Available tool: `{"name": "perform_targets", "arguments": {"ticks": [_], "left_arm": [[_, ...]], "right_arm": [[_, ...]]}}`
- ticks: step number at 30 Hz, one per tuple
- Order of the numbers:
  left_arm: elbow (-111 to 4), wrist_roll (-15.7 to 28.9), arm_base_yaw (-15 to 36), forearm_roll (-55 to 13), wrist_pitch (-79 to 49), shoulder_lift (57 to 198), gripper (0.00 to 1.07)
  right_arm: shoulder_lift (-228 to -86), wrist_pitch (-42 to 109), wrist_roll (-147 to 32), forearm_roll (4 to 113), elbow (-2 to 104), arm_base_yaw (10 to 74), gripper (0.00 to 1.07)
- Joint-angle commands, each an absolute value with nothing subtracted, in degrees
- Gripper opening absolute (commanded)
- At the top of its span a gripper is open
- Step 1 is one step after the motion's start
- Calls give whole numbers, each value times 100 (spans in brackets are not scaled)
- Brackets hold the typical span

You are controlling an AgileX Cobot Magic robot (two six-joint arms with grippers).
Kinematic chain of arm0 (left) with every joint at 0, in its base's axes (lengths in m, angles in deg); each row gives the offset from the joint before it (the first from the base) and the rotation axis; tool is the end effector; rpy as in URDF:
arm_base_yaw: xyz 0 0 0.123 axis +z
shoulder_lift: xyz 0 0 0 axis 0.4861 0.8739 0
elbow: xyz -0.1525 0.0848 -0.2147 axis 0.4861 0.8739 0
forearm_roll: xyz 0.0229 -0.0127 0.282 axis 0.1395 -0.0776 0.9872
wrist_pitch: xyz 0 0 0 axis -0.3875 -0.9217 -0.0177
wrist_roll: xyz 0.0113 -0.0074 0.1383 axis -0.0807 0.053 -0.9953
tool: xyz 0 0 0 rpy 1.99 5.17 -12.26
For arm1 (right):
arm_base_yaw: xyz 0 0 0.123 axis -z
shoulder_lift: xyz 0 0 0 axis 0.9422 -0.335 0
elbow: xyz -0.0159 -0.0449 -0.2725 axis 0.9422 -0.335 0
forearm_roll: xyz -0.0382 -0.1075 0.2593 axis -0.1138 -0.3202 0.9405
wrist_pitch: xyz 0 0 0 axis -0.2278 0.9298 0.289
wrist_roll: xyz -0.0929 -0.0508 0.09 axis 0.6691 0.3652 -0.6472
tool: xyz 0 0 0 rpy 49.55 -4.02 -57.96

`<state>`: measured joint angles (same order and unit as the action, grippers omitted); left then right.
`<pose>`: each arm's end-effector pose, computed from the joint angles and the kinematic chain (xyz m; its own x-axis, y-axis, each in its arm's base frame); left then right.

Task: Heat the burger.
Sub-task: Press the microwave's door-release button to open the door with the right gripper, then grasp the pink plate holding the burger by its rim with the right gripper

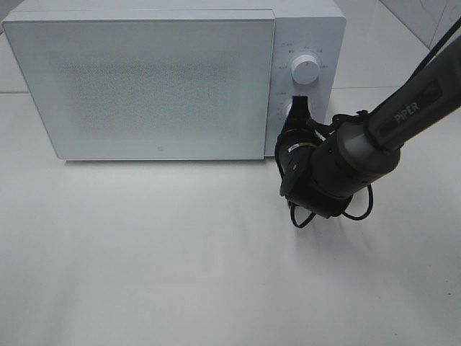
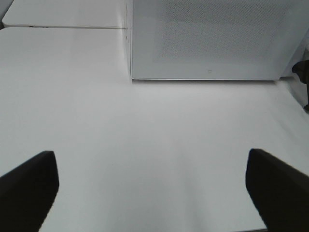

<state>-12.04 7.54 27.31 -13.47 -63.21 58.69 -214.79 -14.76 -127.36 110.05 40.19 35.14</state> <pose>0.0734 -0.0171 0.2762 -0.4267 0.0001 -0.9044 0.1217 0.9909 -0.0573 0.4006 0.1788 0.0225 0.0770 0.9948 -0.0659 0.3615 0.0338 0.9318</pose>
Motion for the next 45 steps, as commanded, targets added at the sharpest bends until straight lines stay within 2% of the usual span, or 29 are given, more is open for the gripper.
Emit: {"name": "perform_targets", "arguments": {"ticks": [1,21,38,45], "left_arm": [[-1192,777,2754,-1358,-6310,5749,98],[-1192,777,2754,-1358,-6310,5749,98],[-1192,772,2754,-1358,-6310,5749,98],[-1192,772,2754,-1358,-6310,5749,98]], "right_arm": [[-21451,-2473,-12667,10444,4478,3754,0],[-21250,-1854,-12478,10346,4054,3817,0],[-20379,-782,-12420,9871,2793,3817,0],[-19869,-55,-11985,9223,2278,3817,0]]}}
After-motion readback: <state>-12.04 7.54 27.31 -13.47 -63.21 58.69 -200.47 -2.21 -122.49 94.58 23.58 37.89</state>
